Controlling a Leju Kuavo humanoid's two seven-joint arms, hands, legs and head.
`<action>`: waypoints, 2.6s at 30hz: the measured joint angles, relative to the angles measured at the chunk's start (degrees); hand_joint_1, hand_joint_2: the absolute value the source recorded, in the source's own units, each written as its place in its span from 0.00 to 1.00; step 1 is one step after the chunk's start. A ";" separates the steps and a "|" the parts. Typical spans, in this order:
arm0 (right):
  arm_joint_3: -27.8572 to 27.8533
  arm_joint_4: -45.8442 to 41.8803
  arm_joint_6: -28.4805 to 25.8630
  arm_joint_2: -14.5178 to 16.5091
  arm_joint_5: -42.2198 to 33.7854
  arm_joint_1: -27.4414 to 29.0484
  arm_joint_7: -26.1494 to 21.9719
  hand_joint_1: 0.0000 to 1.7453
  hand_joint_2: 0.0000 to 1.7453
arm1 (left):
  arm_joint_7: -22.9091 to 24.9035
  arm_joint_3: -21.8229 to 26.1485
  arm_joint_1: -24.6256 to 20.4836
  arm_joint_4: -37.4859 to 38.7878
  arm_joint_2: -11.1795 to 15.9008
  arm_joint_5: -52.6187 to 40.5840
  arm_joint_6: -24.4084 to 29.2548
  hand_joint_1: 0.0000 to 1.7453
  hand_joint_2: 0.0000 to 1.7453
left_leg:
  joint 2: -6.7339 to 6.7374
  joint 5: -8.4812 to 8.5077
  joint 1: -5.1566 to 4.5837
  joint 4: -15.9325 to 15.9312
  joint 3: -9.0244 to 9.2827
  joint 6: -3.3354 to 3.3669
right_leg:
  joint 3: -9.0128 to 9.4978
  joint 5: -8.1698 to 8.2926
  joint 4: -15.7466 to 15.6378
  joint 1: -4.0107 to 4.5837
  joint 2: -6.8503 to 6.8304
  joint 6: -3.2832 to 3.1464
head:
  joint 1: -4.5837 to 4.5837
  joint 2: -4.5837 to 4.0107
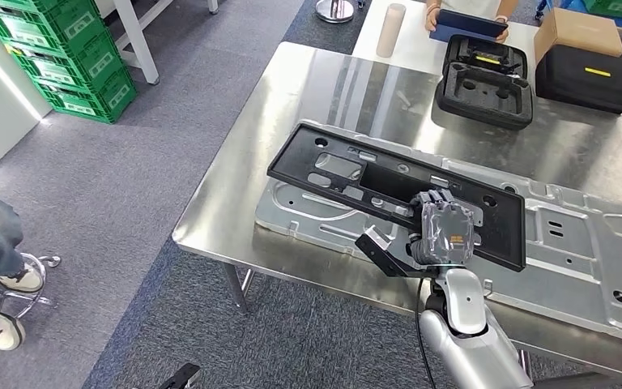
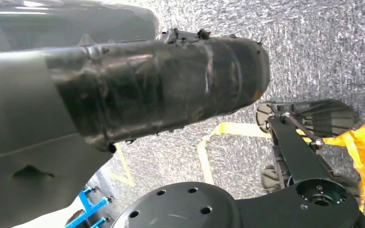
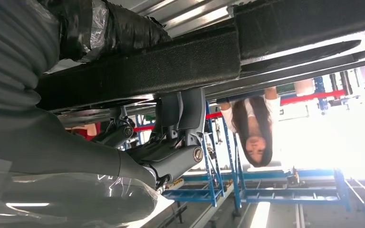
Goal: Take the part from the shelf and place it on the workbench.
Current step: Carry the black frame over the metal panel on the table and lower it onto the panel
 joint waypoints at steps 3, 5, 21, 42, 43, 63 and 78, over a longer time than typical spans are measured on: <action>0.14 0.09 -0.01 -0.04 -0.19 0.02 -0.02 1.00 1.00 | 0.02 -0.02 0.00 -0.01 0.00 0.00 -0.04 0.00 0.00 | -0.05 -1.07 -0.26 -0.81 2.11 -0.13 | 3.17 7.76 -11.04 0.96 -0.06 -2.48 | -0.05 0.00; 0.24 0.08 -0.01 -0.03 -0.24 -0.10 -0.03 1.00 1.00 | 0.05 -0.03 -0.02 -0.01 -0.27 0.01 -0.07 0.00 0.00 | -0.03 -1.13 0.05 -2.45 3.35 -0.60 | 5.59 9.64 -16.40 1.82 0.00 -4.09 | -0.18 0.00; 0.86 1.04 0.05 -0.05 -0.87 0.30 0.62 0.25 0.25 | -0.07 -0.06 0.02 0.01 0.80 -0.03 1.11 0.00 0.25 | 0.47 2.50 -0.52 0.18 -3.73 -1.86 | 12.06 3.18 -16.64 1.28 0.65 -2.11 | -0.20 0.00; 1.16 1.06 0.22 -0.08 -2.05 -0.51 0.77 0.00 0.00 | 0.80 -0.44 -0.50 0.01 0.08 -0.57 1.75 0.00 0.00 | 0.81 -1.32 0.09 4.69 -3.78 -2.21 | 11.92 6.69 -20.40 0.39 -0.22 -1.96 | -0.02 0.00; 1.19 1.08 0.32 -0.05 -2.22 -0.46 0.75 0.00 0.25 | 0.83 -0.44 -0.46 0.02 0.24 -0.52 1.74 0.00 0.00 | 0.85 -3.26 -0.03 8.52 -5.48 -2.14 | 11.98 6.70 -20.44 0.49 -0.21 -2.13 | -0.06 0.00; 2.83 -3.26 12.23 -0.89 -23.39 -0.66 0.40 0.00 0.25 | 0.15 -0.43 -0.12 0.21 0.72 1.39 1.42 0.00 0.00 | 0.57 1.48 0.28 0.00 -1.12 -0.02 | 4.90 1.44 -5.21 -0.49 0.10 0.86 | 0.42 0.00; 3.20 -12.45 10.05 0.51 -50.86 2.46 -12.66 0.00 1.00 | -1.48 -0.42 1.01 0.50 2.11 3.52 0.87 0.00 0.00 | 0.70 -4.04 -0.47 10.24 -4.09 -1.85 | 9.83 6.49 -17.50 0.43 0.03 -1.65 | -0.15 0.00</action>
